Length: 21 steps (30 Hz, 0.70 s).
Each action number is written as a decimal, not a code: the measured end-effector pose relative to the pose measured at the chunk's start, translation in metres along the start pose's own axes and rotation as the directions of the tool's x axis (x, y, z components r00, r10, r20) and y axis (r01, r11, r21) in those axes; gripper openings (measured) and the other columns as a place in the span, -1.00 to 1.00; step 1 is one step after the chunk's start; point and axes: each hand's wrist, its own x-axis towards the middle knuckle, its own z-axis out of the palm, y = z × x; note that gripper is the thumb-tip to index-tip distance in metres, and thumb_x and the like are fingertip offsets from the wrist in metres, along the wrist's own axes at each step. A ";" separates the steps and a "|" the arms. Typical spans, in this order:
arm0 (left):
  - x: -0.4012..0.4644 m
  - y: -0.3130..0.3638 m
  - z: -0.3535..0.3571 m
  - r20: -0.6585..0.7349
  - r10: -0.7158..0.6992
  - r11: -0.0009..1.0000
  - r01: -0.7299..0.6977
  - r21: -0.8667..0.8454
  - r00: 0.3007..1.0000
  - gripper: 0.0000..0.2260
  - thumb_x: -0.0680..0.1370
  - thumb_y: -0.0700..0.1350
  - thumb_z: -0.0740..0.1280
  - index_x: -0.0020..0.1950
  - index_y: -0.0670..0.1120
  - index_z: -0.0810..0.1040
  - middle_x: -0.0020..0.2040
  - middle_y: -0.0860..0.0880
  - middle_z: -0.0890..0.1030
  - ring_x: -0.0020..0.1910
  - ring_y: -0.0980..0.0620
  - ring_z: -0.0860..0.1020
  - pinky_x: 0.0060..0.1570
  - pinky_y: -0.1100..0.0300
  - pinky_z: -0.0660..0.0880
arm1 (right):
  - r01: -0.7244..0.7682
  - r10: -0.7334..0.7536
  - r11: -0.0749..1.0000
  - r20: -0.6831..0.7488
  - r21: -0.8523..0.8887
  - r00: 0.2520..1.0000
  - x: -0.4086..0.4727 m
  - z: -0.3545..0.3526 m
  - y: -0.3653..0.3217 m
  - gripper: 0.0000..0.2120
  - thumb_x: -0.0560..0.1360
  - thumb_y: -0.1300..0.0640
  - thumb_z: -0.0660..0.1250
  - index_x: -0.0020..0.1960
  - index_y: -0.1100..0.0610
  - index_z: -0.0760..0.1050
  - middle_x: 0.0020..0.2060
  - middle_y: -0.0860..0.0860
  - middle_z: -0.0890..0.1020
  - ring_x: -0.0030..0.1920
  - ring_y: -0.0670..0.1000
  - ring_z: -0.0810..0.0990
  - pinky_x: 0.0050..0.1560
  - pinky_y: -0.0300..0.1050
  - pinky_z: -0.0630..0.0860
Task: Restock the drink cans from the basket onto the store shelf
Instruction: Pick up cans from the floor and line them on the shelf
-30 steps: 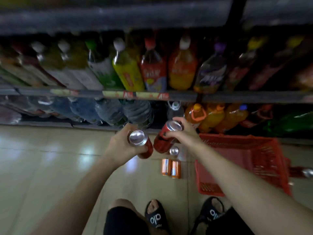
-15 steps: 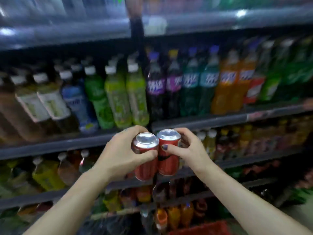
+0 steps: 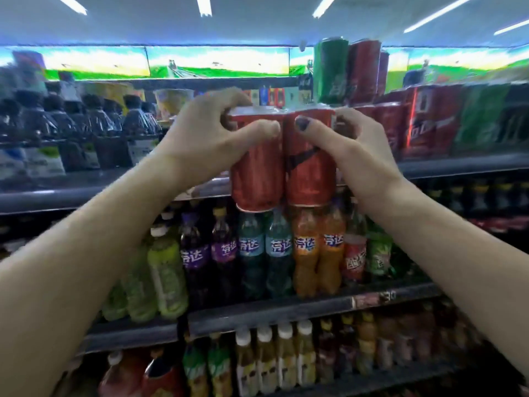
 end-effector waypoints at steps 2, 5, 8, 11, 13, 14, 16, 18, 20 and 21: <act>0.025 -0.002 -0.004 -0.035 -0.016 0.998 0.018 0.063 0.999 -0.54 0.39 0.35 0.34 0.07 0.04 0.62 -0.21 0.10 0.63 -0.31 0.26 0.53 -0.28 0.32 0.46 | 0.040 -0.042 0.993 -0.018 -0.108 0.999 0.028 0.000 -0.009 -0.66 0.41 -0.20 0.55 -0.04 0.05 0.64 -0.22 -0.13 0.68 -0.21 -0.18 0.64 -0.17 -0.25 0.50; 0.059 -0.016 -0.009 -0.074 -0.029 0.991 0.039 0.129 0.997 -0.53 0.46 0.31 0.37 0.07 -0.07 0.63 -0.23 0.06 0.57 -0.27 0.10 0.51 -0.23 0.15 0.43 | 0.059 -0.065 0.955 -0.012 -0.292 0.998 0.065 0.012 -0.015 -0.60 0.40 -0.33 0.49 -0.17 -0.02 0.51 -0.27 -0.15 0.57 -0.25 -0.16 0.53 -0.23 -0.21 0.41; 0.085 -0.035 -0.011 -0.131 -0.087 0.980 0.109 0.168 0.988 -0.59 0.53 0.27 0.42 -0.02 -0.10 0.57 -0.28 0.04 0.50 -0.34 0.10 0.44 -0.33 0.16 0.34 | 0.098 -0.115 0.909 -0.016 -0.405 0.993 0.094 0.032 -0.009 -0.56 0.42 -0.35 0.45 -0.15 0.00 0.44 -0.30 -0.15 0.49 -0.29 -0.15 0.45 -0.28 -0.19 0.36; 0.100 -0.057 -0.009 -0.176 -0.174 0.966 0.203 0.160 0.969 -0.49 0.49 0.34 0.44 0.02 -0.11 0.58 -0.20 -0.02 0.59 -0.29 0.05 0.51 -0.29 0.15 0.39 | 0.116 -0.133 0.870 -0.001 -0.479 0.991 0.116 0.052 0.003 -0.54 0.45 -0.30 0.43 -0.04 0.09 0.49 -0.24 -0.08 0.53 -0.15 0.00 0.55 -0.12 -0.07 0.49; 0.106 -0.069 -0.007 -0.151 -0.238 0.955 0.260 0.142 0.959 -0.48 0.48 0.36 0.44 0.05 -0.10 0.58 -0.14 -0.06 0.65 -0.23 0.01 0.57 -0.24 0.12 0.45 | 0.098 -0.110 0.858 0.006 -0.504 0.994 0.126 0.061 0.013 -0.48 0.45 -0.30 0.42 0.05 0.16 0.54 -0.13 0.00 0.62 -0.03 0.08 0.62 0.04 0.06 0.58; 0.108 -0.075 -0.004 -0.137 -0.268 0.948 0.286 0.138 0.954 -0.49 0.48 0.36 0.44 0.04 -0.09 0.59 -0.12 -0.06 0.67 -0.19 -0.01 0.61 -0.19 0.08 0.50 | 0.088 -0.099 0.853 0.006 -0.515 0.995 0.128 0.065 0.018 -0.46 0.45 -0.29 0.42 0.09 0.18 0.56 -0.09 0.04 0.65 -0.01 0.11 0.63 0.08 0.11 0.59; 0.110 -0.089 0.002 -0.116 -0.295 0.940 0.310 0.140 0.948 -0.50 0.47 0.37 0.45 0.01 -0.07 0.61 -0.12 -0.05 0.69 -0.08 -0.06 0.68 -0.04 0.04 0.58 | 0.082 -0.099 0.827 -0.001 -0.556 0.995 0.130 0.072 0.030 -0.47 0.45 -0.29 0.42 0.09 0.17 0.58 -0.07 0.06 0.68 0.01 0.13 0.65 0.06 0.10 0.59; 0.109 -0.100 0.009 -0.078 -0.296 0.941 0.304 0.146 0.952 -0.54 0.48 0.35 0.46 -0.06 -0.06 0.62 -0.21 -0.01 0.67 -0.11 -0.07 0.69 -0.06 0.07 0.58 | 0.108 -0.129 0.779 0.011 -0.618 0.992 0.131 0.076 0.041 -0.48 0.47 -0.30 0.40 0.12 0.14 0.56 -0.06 0.04 0.67 0.00 0.11 0.62 -0.02 -0.01 0.54; 0.106 -0.107 0.015 -0.041 -0.306 0.938 0.308 0.158 0.951 -0.55 0.49 0.35 0.45 -0.15 -0.05 0.57 -0.29 0.03 0.63 -0.26 0.04 0.63 -0.22 0.15 0.53 | 0.158 -0.183 0.709 0.037 -0.687 0.982 0.127 0.078 0.047 -0.49 0.52 -0.29 0.36 0.16 0.14 0.52 -0.08 0.03 0.64 -0.04 0.10 0.57 -0.10 -0.05 0.42; 0.105 -0.110 0.017 -0.039 -0.308 0.937 0.310 0.160 0.951 -0.56 0.51 0.33 0.44 -0.19 -0.04 0.54 -0.32 0.04 0.60 -0.32 0.09 0.59 -0.28 0.18 0.47 | 0.180 -0.208 0.683 0.047 -0.708 0.977 0.124 0.078 0.050 -0.48 0.53 -0.29 0.34 0.18 0.15 0.51 -0.08 0.04 0.63 -0.04 0.11 0.57 -0.11 -0.05 0.40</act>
